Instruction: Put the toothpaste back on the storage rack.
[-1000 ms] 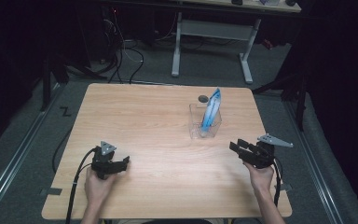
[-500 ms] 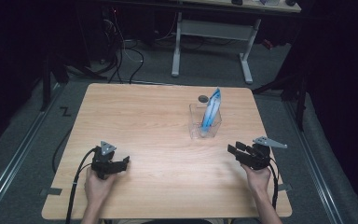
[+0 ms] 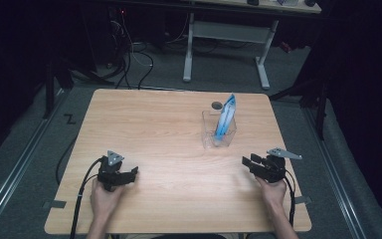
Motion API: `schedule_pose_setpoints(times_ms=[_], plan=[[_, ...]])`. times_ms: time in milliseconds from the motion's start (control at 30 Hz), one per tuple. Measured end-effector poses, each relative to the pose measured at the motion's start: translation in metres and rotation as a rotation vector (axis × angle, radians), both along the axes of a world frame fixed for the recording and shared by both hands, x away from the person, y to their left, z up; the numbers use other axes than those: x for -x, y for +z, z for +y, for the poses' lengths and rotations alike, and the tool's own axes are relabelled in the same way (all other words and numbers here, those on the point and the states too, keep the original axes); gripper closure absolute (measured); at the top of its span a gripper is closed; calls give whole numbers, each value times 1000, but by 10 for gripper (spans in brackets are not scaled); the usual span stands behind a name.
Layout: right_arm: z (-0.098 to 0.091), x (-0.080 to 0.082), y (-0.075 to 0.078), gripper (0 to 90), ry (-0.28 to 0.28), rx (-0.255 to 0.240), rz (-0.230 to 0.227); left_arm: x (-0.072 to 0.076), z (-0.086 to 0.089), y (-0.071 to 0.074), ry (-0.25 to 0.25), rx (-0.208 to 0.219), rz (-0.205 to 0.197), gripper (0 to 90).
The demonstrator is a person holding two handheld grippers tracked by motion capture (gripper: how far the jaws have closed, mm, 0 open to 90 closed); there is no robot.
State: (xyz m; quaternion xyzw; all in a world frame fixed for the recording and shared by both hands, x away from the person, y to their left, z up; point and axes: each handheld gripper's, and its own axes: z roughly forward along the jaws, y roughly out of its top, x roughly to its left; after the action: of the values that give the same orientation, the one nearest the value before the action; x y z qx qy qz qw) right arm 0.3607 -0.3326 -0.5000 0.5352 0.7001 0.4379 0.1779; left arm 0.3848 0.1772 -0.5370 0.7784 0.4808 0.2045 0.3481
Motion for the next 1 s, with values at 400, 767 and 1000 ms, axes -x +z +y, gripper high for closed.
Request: schedule_pose_setpoints(times_ms=[400,767,1000], plan=[[8,-9,-12,516,-8,41,21,0,0,0,0,0,0,231],[12,-15,-21,517,-13,68,34,0,0,0,0,0,0,231],[13,-18,-25,517,-21,87,36,0,0,0,0,0,0,231]])
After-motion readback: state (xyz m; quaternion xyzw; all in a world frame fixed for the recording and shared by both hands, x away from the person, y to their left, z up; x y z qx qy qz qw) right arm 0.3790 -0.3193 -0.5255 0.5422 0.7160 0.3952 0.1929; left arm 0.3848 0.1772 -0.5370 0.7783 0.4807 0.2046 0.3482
